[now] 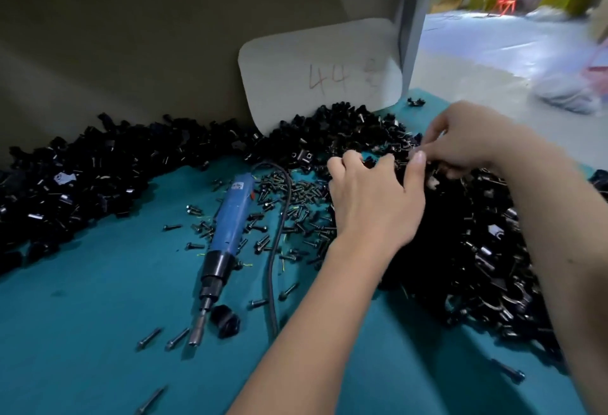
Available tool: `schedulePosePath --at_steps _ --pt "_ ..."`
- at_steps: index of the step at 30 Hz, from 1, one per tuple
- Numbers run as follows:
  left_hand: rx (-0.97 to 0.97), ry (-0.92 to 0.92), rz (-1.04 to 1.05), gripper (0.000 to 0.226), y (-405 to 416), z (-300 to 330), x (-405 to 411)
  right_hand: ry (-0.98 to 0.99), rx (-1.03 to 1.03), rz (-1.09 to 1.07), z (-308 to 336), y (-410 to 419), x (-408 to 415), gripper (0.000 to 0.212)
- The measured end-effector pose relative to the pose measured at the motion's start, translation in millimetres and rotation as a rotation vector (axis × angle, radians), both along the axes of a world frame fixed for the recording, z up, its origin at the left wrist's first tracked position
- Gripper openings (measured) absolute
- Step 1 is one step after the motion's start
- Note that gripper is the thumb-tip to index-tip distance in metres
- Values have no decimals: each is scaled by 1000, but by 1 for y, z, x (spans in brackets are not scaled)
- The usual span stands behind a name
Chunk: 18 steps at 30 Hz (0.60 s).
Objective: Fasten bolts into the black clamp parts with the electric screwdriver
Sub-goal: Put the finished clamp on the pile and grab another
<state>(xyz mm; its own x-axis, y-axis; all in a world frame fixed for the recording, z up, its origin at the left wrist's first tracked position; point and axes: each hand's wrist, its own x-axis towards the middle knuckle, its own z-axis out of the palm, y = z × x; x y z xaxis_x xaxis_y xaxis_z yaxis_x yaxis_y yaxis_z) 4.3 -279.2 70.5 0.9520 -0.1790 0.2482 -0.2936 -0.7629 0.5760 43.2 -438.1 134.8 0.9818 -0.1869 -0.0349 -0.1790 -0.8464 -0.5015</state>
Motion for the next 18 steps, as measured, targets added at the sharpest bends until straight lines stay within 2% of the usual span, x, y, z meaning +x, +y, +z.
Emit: schedulePosePath --at_steps 3,7,9,11,13,16,18 --pt "-19 33 -14 60 0 -4 14 -54 -55 -26 -2 -9 10 21" --pt "-16 15 65 36 20 -7 46 -233 70 70 9 9 33 14" --pt "-19 82 132 28 36 -12 59 -231 60 144 11 31 51 12" --pt "-67 152 201 24 48 -17 70 -143 -44 247 6 60 72 10" --pt "-233 137 256 24 56 -21 78 -26 -189 355 -6 90 92 12" --pt "-620 56 466 27 68 -19 90 -5 -276 495 -30 127 114 40" --pt "-820 15 623 30 76 -16 101 18 -327 541 -46 142 130 49"
